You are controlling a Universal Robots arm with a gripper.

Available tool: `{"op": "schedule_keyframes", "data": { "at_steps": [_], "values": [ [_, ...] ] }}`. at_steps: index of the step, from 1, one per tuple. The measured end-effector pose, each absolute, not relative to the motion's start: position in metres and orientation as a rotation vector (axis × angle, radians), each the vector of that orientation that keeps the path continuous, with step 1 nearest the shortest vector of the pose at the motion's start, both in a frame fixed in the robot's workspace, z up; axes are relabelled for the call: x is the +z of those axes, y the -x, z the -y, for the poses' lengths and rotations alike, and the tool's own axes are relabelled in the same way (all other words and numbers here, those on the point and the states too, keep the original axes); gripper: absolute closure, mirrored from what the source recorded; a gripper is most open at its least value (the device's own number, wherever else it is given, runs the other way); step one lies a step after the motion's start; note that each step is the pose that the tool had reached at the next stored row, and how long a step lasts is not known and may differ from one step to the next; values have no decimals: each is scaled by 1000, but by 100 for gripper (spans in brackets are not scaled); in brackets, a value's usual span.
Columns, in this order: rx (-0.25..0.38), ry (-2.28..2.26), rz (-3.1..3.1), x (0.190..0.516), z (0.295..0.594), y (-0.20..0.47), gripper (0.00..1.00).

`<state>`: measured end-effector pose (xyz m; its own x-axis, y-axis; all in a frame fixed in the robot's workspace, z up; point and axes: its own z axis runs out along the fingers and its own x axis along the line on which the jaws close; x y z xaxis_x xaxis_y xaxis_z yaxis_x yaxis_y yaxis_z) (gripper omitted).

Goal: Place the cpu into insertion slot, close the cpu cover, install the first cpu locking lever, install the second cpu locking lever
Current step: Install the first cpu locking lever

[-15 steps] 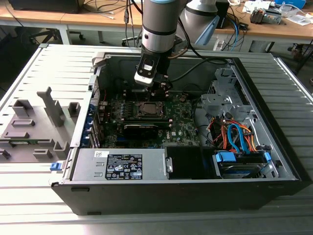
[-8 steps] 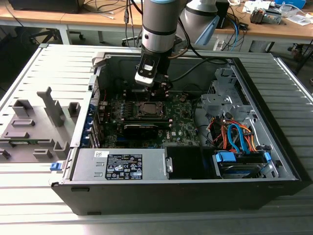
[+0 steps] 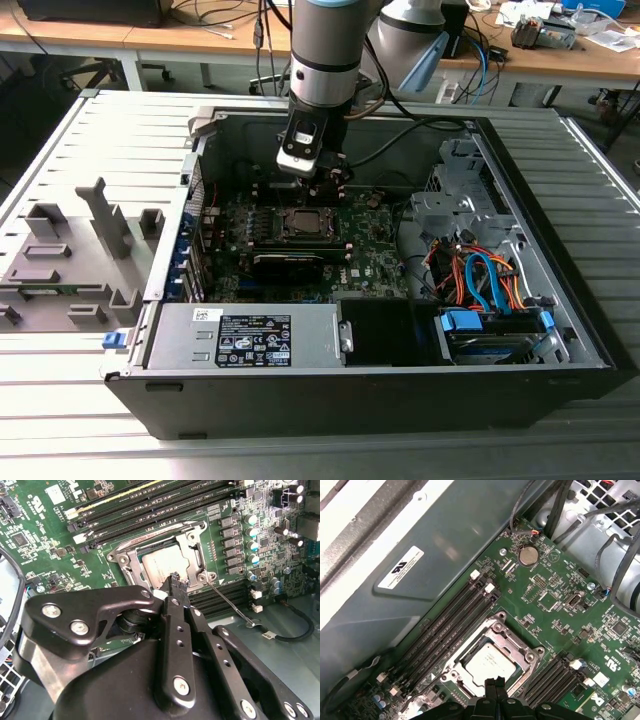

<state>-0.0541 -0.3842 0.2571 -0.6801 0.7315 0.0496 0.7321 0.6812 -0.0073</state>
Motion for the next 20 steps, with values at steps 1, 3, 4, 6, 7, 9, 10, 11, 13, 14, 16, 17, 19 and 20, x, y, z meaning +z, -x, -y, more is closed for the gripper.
{"op": "schedule_keyframes", "data": {
  "at_steps": [1,3,4,6,7,9,10,11,13,14,16,17,19,20],
  "values": [
    [-20,1233,2837,257,384,54,89],
    [-20,1226,2840,257,384,54,89],
    [-20,1224,2841,257,384,54,89],
    [-20,1217,2843,257,384,54,89],
    [-20,1214,2845,257,384,54,89],
    [-20,1210,2846,257,384,54,89],
    [-19,1198,2852,257,384,54,89],
    [-19,1179,2859,257,384,54,89],
    [-19,1170,2863,257,384,54,89],
    [-19,1169,2864,257,384,54,89],
    [-19,1166,2865,257,384,54,89],
    [-18,1165,2865,257,384,54,89],
    [-18,1160,2867,257,384,54,89],
    [-18,1158,2868,257,384,54,89]
  ]
}}
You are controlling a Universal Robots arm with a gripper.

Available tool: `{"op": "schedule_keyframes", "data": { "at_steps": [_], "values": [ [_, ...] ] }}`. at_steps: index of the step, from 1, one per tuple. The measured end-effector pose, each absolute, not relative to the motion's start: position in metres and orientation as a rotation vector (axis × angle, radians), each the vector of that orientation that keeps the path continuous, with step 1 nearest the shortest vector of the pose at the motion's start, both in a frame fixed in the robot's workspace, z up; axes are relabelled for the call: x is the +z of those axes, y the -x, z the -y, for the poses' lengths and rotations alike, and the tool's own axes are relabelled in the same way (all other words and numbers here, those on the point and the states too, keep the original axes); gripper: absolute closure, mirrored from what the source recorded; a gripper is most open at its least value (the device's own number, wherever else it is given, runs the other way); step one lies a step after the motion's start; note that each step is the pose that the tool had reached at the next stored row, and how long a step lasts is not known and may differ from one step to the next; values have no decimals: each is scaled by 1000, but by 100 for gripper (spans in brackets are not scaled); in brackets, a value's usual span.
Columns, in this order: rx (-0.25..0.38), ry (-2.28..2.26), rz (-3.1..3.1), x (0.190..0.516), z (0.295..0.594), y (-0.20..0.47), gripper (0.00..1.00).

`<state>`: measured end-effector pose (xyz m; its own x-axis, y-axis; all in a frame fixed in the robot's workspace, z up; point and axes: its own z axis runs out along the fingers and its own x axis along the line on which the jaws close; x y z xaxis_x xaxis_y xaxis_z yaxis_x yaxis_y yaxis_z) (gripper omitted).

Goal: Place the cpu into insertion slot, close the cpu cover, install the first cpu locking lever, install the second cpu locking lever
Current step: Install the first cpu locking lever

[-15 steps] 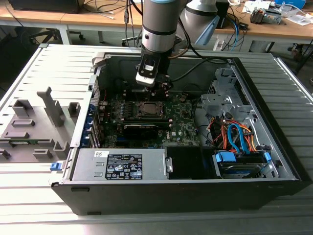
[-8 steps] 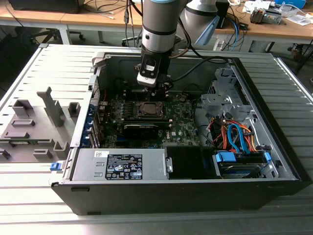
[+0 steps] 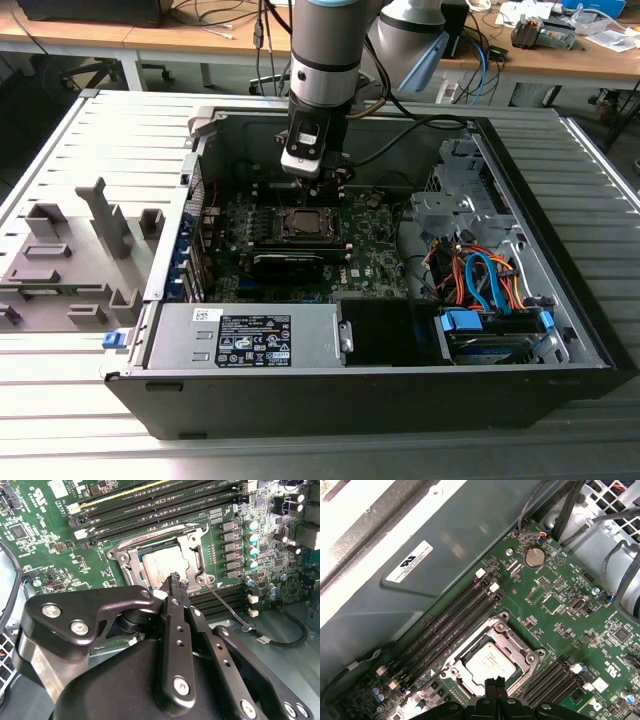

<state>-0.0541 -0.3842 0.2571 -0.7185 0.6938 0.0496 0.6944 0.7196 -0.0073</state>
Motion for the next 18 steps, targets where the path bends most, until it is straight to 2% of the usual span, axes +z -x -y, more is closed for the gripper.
{"op": "schedule_keyframes", "data": {
  "at_steps": [18],
  "values": [
    [-18,1134,2877,257,384,54,89]
  ]
}}
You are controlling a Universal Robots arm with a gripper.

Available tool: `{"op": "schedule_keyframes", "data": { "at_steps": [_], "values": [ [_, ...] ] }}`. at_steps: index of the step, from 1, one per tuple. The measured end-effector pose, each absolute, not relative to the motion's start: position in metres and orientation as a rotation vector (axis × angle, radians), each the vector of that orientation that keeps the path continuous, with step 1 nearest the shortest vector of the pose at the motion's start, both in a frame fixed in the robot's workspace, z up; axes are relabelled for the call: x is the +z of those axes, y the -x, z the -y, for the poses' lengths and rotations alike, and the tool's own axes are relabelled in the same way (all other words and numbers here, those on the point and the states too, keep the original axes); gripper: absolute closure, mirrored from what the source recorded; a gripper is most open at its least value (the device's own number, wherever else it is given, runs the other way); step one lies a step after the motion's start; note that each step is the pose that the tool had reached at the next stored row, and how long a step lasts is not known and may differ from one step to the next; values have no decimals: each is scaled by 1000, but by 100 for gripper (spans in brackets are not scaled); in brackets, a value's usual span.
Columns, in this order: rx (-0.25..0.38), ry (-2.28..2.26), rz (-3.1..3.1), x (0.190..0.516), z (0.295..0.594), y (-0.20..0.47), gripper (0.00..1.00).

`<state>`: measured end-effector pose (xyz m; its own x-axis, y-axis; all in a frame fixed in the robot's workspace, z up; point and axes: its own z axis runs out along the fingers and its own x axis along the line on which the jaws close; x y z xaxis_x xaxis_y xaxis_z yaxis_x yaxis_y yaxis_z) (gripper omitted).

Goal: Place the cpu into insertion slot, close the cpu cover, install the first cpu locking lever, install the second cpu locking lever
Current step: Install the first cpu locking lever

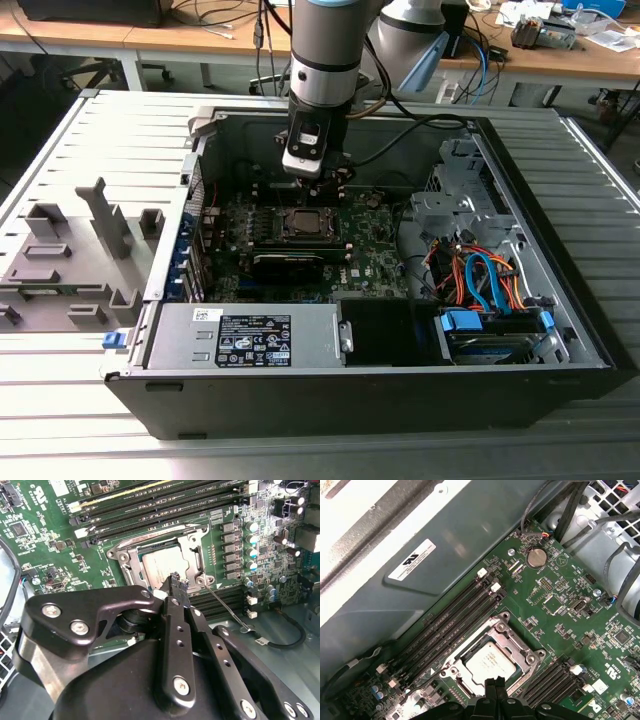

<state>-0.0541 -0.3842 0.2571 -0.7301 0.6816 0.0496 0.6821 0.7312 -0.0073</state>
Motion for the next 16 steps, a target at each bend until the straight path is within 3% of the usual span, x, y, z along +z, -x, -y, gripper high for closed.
{"op": "schedule_keyframes", "data": {
  "at_steps": [16],
  "values": [
    [-17,1105,2889,257,384,54,89]
  ]
}}
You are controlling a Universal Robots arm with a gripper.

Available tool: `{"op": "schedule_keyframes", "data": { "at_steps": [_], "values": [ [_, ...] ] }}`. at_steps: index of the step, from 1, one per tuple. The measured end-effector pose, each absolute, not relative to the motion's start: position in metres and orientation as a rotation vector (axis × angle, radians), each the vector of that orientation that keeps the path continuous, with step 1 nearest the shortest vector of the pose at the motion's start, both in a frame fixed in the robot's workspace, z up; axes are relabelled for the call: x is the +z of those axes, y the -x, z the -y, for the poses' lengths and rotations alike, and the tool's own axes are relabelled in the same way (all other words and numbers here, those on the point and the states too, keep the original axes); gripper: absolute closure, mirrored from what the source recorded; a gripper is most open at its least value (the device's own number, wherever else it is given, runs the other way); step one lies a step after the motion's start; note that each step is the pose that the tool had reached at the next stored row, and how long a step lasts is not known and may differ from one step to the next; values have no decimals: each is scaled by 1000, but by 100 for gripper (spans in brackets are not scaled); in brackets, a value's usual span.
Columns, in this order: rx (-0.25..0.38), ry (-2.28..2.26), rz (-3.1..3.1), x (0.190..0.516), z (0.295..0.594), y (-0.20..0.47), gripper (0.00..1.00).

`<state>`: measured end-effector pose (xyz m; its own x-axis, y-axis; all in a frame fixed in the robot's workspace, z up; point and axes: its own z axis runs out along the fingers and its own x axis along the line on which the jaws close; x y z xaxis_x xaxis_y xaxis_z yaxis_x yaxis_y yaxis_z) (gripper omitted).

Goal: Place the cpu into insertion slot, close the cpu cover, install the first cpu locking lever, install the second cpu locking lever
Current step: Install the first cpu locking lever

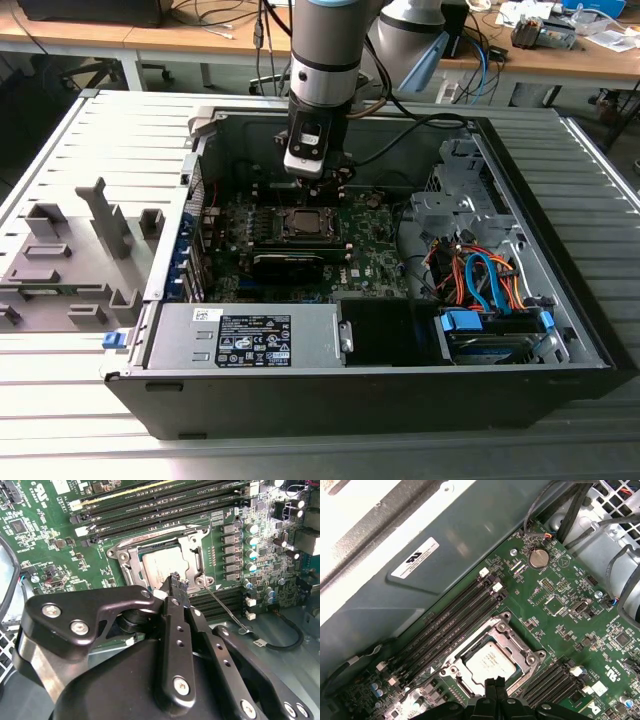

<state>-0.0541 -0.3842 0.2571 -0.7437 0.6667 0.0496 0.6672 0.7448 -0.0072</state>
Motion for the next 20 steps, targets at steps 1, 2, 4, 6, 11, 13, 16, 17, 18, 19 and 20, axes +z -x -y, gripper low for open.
{"op": "schedule_keyframes", "data": {
  "at_steps": [1,2,4,6,11,13,16,17,18,19,20],
  "values": [
    [-17,1103,2889,257,384,54,89],
    [-17,1101,2890,257,384,54,89],
    [-17,1098,2891,257,384,54,89],
    [-17,1095,2892,257,384,54,89],
    [-16,1085,2896,257,384,54,89],
    [-16,1081,2897,257,384,54,89],
    [-16,1076,2899,257,384,54,89],
    [-16,1074,2900,257,384,54,89],
    [-16,1073,2901,257,384,54,89],
    [-16,1070,2901,257,384,54,89],
    [-16,1068,2902,257,384,54,89]
  ]
}}
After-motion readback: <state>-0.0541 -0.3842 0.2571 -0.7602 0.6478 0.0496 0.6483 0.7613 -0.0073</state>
